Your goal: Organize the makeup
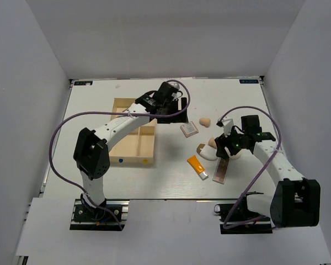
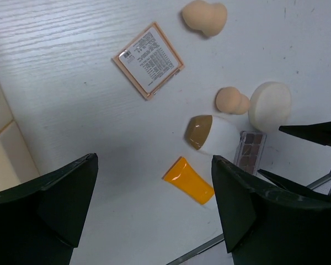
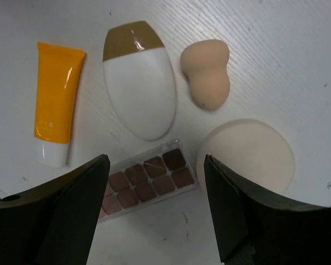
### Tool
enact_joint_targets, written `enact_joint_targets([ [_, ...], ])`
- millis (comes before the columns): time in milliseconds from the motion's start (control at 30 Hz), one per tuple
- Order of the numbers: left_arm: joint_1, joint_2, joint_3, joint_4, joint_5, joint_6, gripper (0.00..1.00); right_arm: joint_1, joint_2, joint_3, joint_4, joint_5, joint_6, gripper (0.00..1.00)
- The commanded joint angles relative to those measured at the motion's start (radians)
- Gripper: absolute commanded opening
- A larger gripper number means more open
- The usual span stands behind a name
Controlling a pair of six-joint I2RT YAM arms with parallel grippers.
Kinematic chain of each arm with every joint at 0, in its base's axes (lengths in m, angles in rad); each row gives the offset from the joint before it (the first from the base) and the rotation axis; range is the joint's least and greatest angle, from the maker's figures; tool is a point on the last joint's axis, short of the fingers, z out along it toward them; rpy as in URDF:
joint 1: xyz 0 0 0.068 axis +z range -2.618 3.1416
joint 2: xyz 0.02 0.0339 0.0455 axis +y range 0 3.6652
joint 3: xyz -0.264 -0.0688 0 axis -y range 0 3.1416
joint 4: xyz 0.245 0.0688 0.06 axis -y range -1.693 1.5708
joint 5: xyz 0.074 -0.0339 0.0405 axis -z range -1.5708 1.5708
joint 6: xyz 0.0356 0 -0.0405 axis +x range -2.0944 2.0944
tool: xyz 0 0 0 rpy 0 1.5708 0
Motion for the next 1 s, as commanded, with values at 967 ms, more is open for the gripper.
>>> enact_joint_targets([
  [967,-0.086,-0.43,-0.457,0.096,-0.091,-0.107,0.98,0.002,0.03,-0.009,-0.682,-0.039,-1.941,0.77],
])
